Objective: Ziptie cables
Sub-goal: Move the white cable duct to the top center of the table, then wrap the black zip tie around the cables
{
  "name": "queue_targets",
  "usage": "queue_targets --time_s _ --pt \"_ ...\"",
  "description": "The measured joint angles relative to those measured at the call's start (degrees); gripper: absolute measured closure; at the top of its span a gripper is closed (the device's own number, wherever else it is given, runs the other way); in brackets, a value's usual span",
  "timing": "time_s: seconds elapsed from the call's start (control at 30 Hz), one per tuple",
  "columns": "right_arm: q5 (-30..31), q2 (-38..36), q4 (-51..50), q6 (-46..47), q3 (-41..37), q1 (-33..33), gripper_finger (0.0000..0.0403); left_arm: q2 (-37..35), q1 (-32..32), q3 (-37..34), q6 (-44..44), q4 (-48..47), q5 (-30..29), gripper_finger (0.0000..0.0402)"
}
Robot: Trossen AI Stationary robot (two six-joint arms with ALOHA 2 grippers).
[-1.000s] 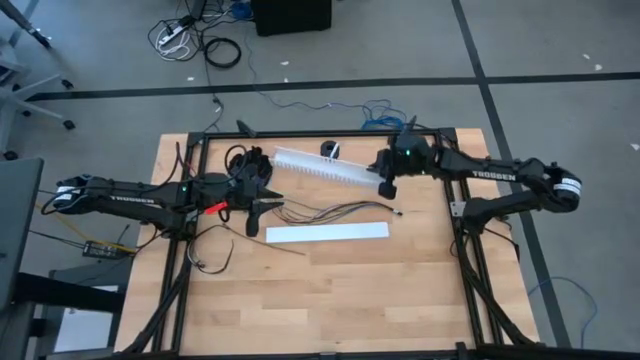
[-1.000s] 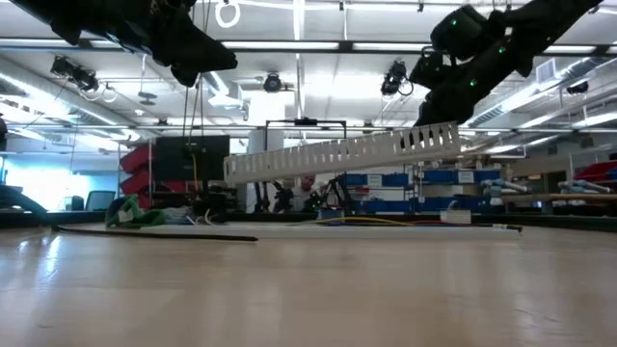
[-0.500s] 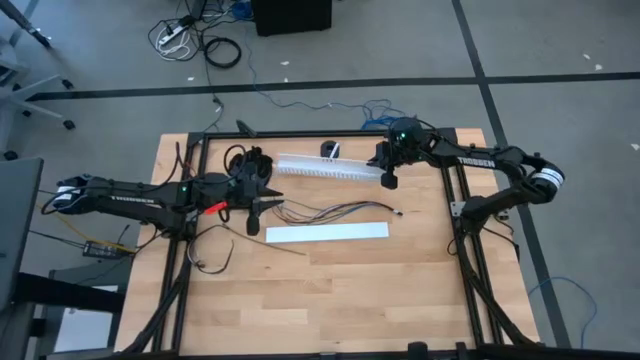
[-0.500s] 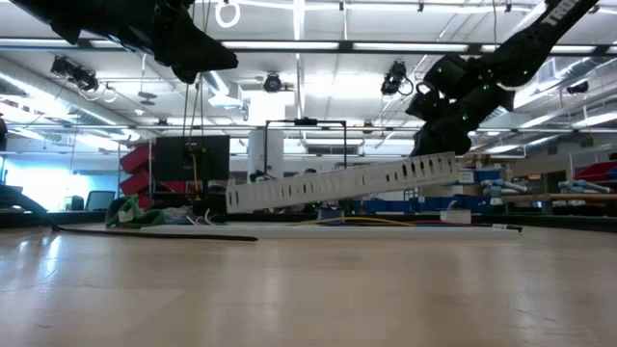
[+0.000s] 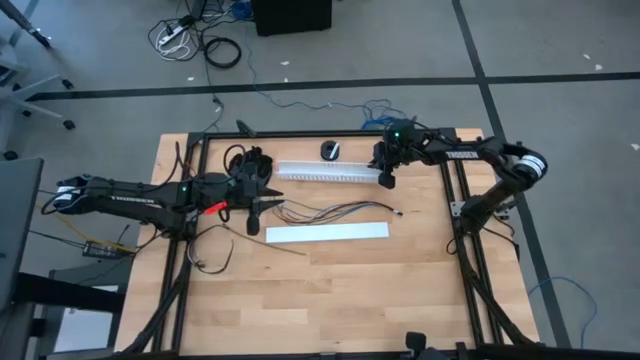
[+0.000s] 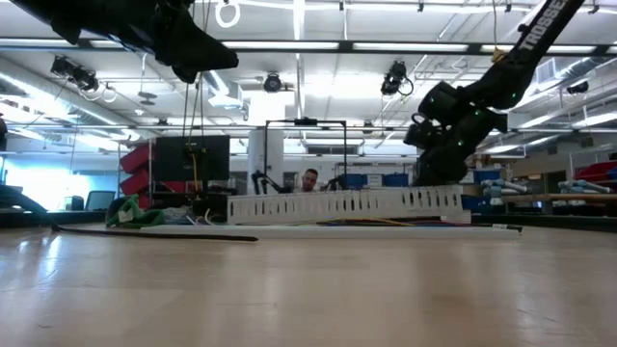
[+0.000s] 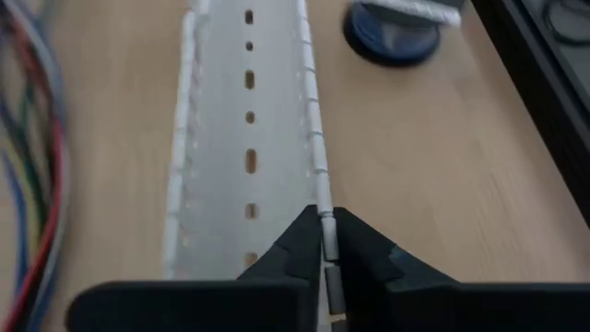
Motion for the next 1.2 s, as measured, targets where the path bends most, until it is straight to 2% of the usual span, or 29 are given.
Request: queue_targets --time_s 0.3,0.53,0.67,0.77,0.87,0.93,1.03,1.2 --pt "3.2 -0.7 0.0 3.3 0.0 0.2 0.0301 0.0 0.0 0.0 0.2 0.2 -0.1 0.0324" --pt "3.7 -7.5 -1.8 6.0 0.0 2.4 0.0242 0.0 0.0 0.0 0.4 0.2 -0.2 0.0324" --pt "1.7 -12.8 -2.7 8.8 0.0 5.2 0.0223 0.0 0.0 0.0 0.5 0.2 -0.5 0.0324" --pt "-2.0 -15.8 -3.6 11.8 0.0 8.3 0.0217 0.0 0.0 0.0 0.5 0.1 -0.5 0.0324" --pt "-5.1 -17.2 -3.8 15.0 0.0 12.4 0.0214 0.0 0.0 0.0 0.5 0.1 -0.5 0.0324" --pt "-4.9 -17.1 -4.1 15.9 0.0 15.6 0.0215 0.0 0.0 0.0 0.5 0.1 -0.5 0.0324" --pt "0.0 -15.8 -6.2 16.0 0.0 20.4 0.0221 0.0 0.0 0.0 0.4 -0.1 -0.5 0.0324" --pt "13.6 -12.9 -11.8 19.5 0.0 25.9 0.0235 0.0 0.0 0.0 0.1 -1.5 -0.5 0.0324"
